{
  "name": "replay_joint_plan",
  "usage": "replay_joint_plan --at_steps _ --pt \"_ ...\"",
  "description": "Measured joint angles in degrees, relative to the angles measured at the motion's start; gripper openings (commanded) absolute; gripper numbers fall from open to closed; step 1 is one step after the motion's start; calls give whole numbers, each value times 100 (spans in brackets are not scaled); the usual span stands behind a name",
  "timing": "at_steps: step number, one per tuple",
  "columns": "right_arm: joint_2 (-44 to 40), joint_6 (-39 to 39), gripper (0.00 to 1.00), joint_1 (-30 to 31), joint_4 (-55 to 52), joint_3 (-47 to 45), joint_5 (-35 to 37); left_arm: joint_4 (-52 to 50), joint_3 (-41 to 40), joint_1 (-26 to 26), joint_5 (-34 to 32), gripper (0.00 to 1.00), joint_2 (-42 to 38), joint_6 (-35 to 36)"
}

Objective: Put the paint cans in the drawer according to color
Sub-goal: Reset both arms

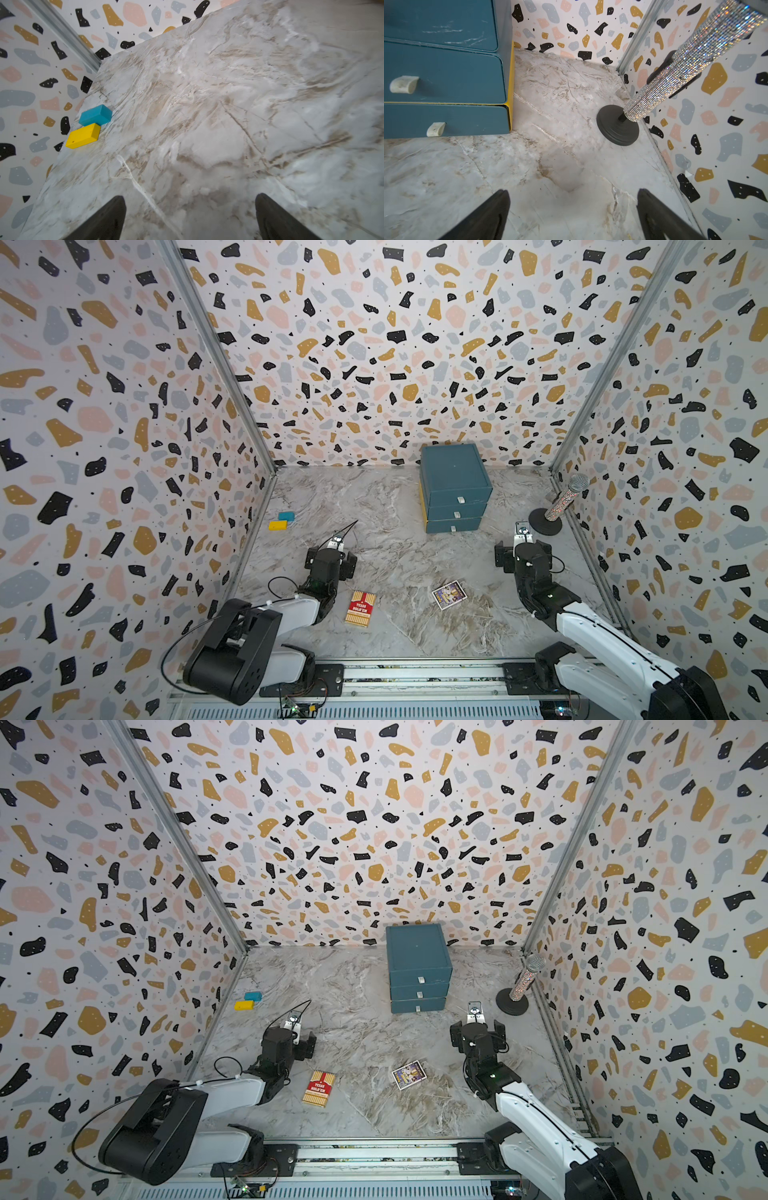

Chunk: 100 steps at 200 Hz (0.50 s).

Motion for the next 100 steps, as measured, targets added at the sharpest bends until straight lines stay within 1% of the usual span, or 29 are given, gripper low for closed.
replay_joint_plan --at_steps 8,25,61,82,100 --pt "46 -114 100 0 249 -118 46 214 -17 201 146 100 35 -20" --pt "308 -348 100 -9 911 -352 175 809 -13 448 299 100 328 -90" --pt "1467 -887 100 -48 2332 -645 483 938 -11 518 496 100 422 -203" --pt "2258 -1250 100 -129 3300 -719 581 953 -7 566 269 100 420 -411" --pt "3008 -1497 100 -321 4317 -780 570 909 55 579 37 100 420 -549"
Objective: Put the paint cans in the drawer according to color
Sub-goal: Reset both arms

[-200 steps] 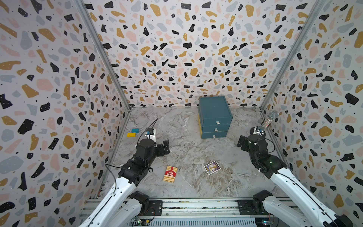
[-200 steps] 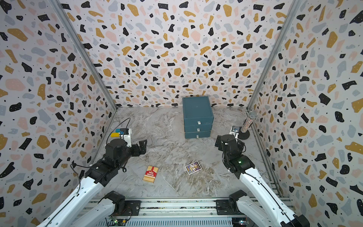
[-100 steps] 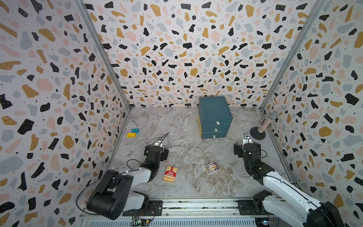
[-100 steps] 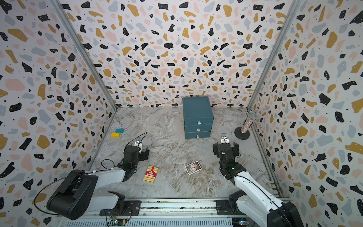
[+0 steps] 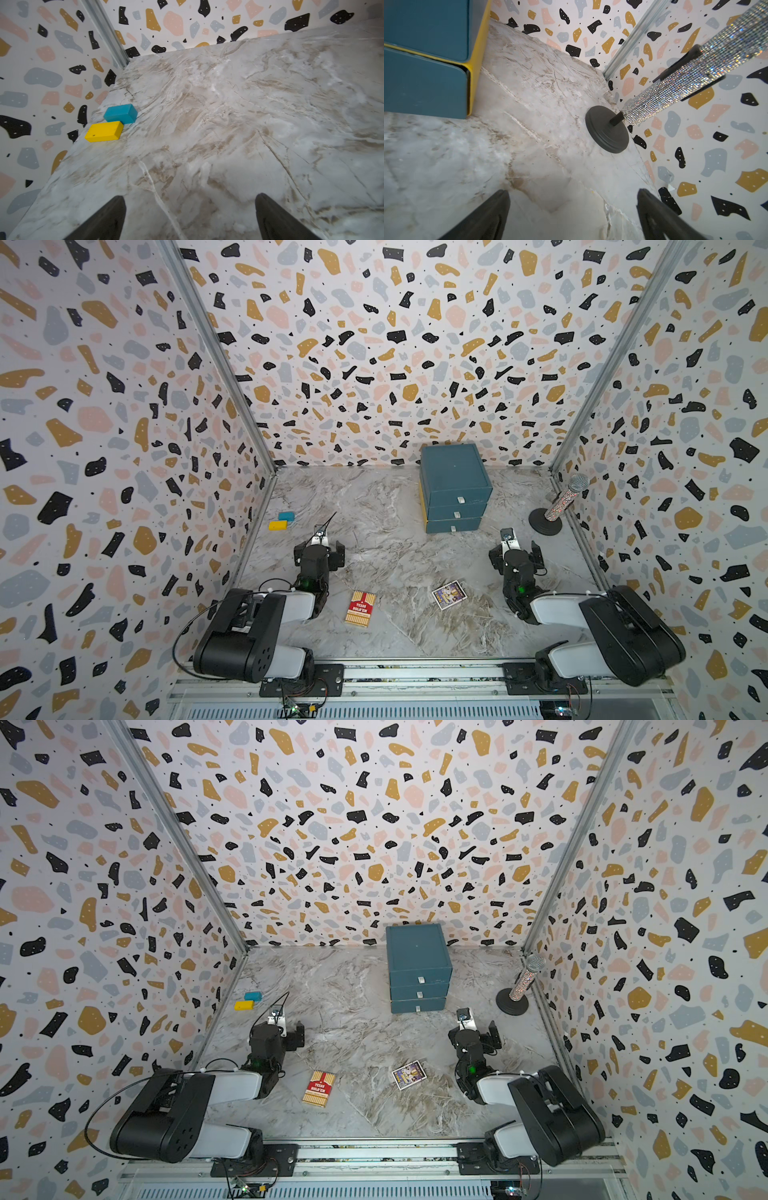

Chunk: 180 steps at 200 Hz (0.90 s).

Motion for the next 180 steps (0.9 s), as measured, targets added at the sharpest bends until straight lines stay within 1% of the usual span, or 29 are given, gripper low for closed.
replay_joint_plan --at_steps 11,22,43,70,104,130,138,156,180 --pt "398 -57 100 -149 564 -42 -31 -4 52 7 -39 100 0 -33" --pt "577 -74 100 -249 807 -74 -81 -15 96 7 -46 100 0 -48" --pt "367 13 100 -496 822 -94 -463 -46 125 33 22 100 0 -50" --pt "254 223 100 -855 1355 -295 -935 -92 125 37 258 100 0 -9" --pt "398 328 100 -929 1631 -511 -1274 -74 120 37 461 100 0 39" --pt "597 369 100 -981 1886 -490 -1443 -70 118 37 452 100 0 35" --pt "673 382 100 -994 1860 -448 -1473 -72 118 42 400 100 0 13" --pt "595 498 100 -1099 1335 -236 -1574 -81 118 66 350 100 0 -20" --pt "522 785 100 -1464 568 319 -1816 -85 118 70 289 100 0 -35"
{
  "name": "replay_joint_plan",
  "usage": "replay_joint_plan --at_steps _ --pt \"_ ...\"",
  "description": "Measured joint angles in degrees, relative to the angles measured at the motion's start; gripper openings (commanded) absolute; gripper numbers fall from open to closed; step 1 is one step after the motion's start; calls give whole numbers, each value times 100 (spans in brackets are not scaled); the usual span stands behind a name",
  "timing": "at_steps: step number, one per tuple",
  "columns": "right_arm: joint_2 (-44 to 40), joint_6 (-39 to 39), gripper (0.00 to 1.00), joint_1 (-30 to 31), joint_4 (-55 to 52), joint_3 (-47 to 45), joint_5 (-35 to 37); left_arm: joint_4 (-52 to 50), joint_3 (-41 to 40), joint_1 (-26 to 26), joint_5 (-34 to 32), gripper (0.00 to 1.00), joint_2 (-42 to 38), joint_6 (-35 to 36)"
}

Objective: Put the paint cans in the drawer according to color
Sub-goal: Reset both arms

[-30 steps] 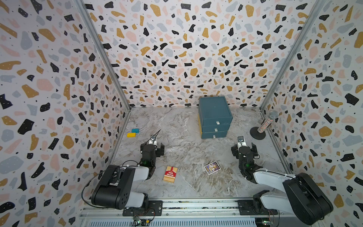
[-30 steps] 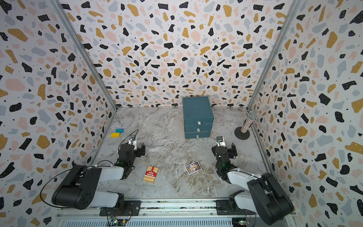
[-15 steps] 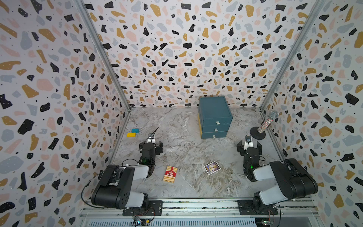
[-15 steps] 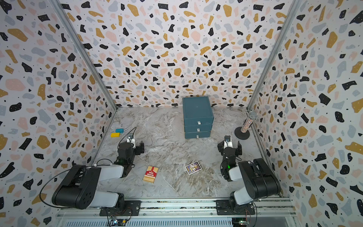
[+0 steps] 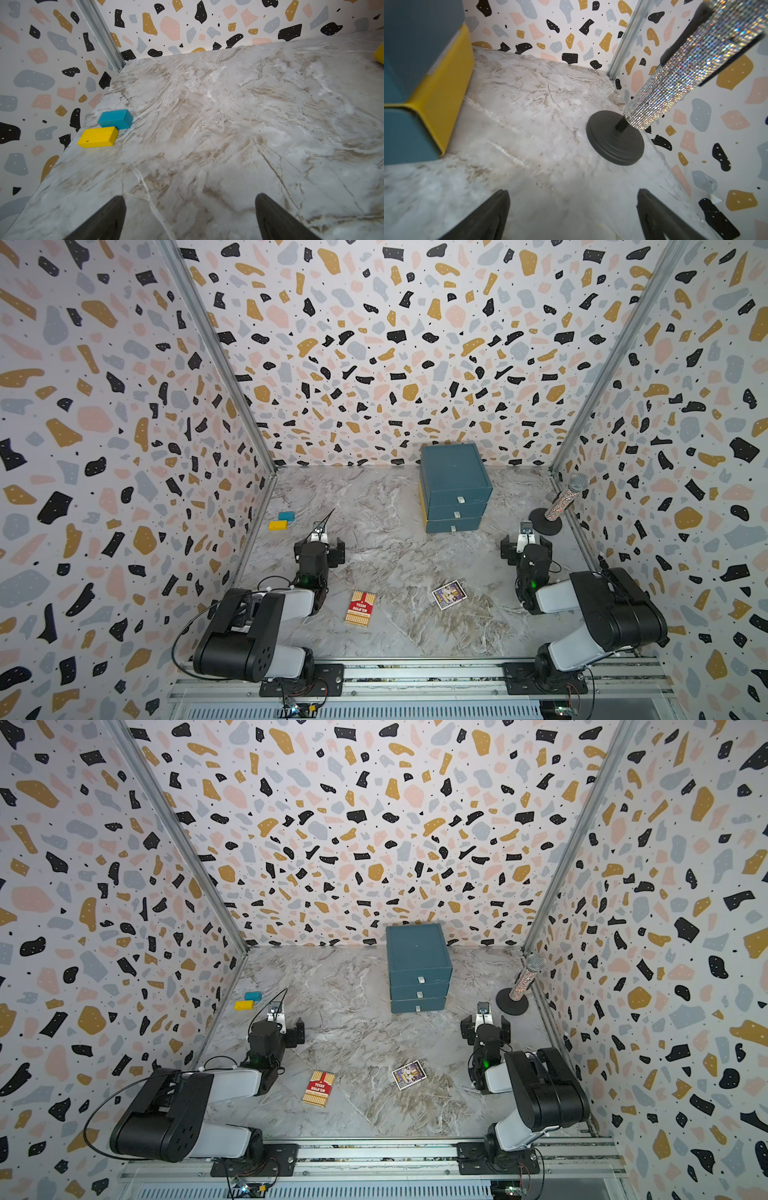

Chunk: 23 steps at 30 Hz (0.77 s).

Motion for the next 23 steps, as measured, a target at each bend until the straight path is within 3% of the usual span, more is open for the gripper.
replay_joint_plan --at_steps 4,23 --pt "-59 245 100 -297 -356 166 -177 -11 2 0 -61 100 0 -20" --pt "-61 398 100 -304 -636 162 -348 -105 2 2 -85 100 2 -20"
